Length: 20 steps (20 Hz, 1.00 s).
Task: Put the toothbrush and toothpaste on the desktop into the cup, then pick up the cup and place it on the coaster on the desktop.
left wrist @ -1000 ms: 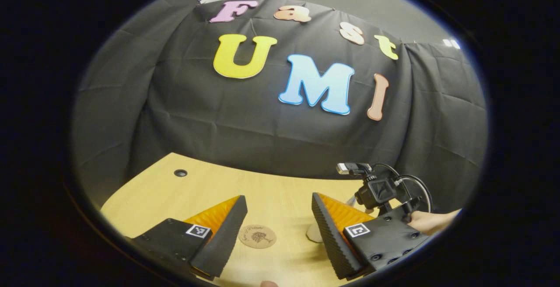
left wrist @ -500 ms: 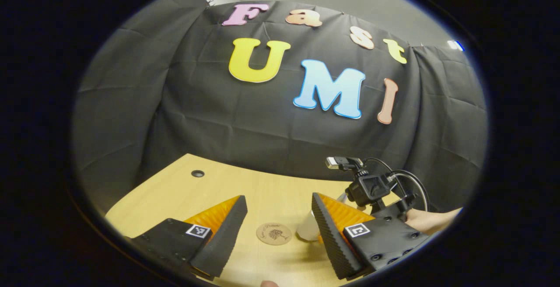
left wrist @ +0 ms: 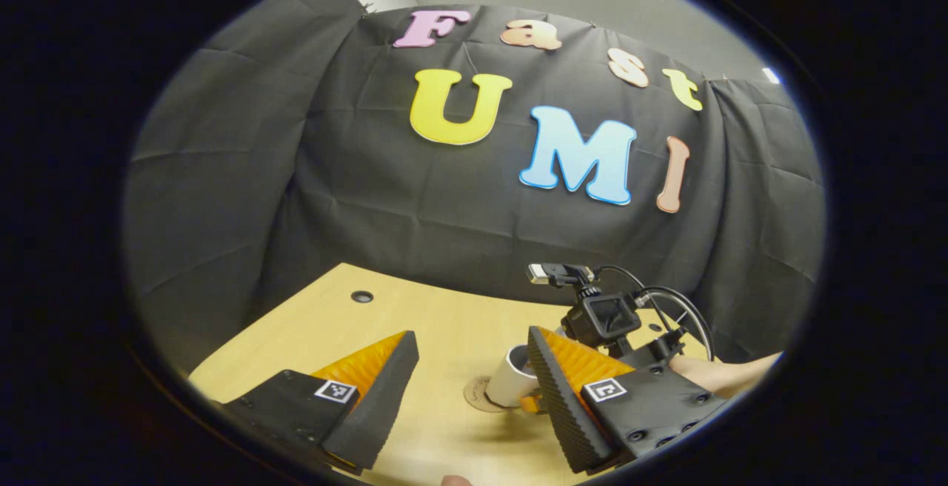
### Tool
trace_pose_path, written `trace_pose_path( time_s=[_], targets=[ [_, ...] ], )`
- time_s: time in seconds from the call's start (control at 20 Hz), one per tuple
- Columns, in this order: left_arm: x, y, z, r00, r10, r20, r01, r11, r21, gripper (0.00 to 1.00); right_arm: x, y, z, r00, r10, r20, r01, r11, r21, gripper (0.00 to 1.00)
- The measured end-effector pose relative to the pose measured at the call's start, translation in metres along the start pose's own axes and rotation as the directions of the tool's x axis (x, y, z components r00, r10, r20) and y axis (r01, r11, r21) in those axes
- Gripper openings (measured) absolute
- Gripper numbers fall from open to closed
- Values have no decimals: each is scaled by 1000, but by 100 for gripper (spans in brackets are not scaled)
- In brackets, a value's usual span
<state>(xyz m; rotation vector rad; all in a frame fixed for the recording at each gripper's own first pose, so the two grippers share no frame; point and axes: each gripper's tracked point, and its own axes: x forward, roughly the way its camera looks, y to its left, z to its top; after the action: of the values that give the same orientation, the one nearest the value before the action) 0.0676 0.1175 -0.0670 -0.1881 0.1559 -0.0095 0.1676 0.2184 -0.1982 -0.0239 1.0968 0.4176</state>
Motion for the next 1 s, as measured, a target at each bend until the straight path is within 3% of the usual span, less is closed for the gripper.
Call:
trace_pose_path(
  time_s=[0.3, 0.35, 0.65, 0.95, 1.0],
  targets=[
    [-1, 13, 1, 1000, 17, -4, -17, 1000, -2, 92, 2, 4, 4, 1000, 7, -14, -7, 1000, -6, 24],
    [-1, 15, 1, 1000, 20, -6, -20, 1000, -4, 95, 4, 4, 3, 1000, 7, -19, -7, 1000, -9, 24],
    [4, 20, 2, 999, 31, -12, -31, 999, -9, 92, 6, 4, 5, 1000, -2, -21, 2, 1000, -19, 24],
    [3, 20, 3, 999, 38, -13, -39, 999, -7, 92, -1, 5, 5, 999, 34, -11, -34, 999, -35, 30],
    [5, 20, 2, 999, 40, -15, -40, 999, -8, 95, -8, 8, 7, 998, 56, -1, -56, 998, -31, 36]
  ],
)
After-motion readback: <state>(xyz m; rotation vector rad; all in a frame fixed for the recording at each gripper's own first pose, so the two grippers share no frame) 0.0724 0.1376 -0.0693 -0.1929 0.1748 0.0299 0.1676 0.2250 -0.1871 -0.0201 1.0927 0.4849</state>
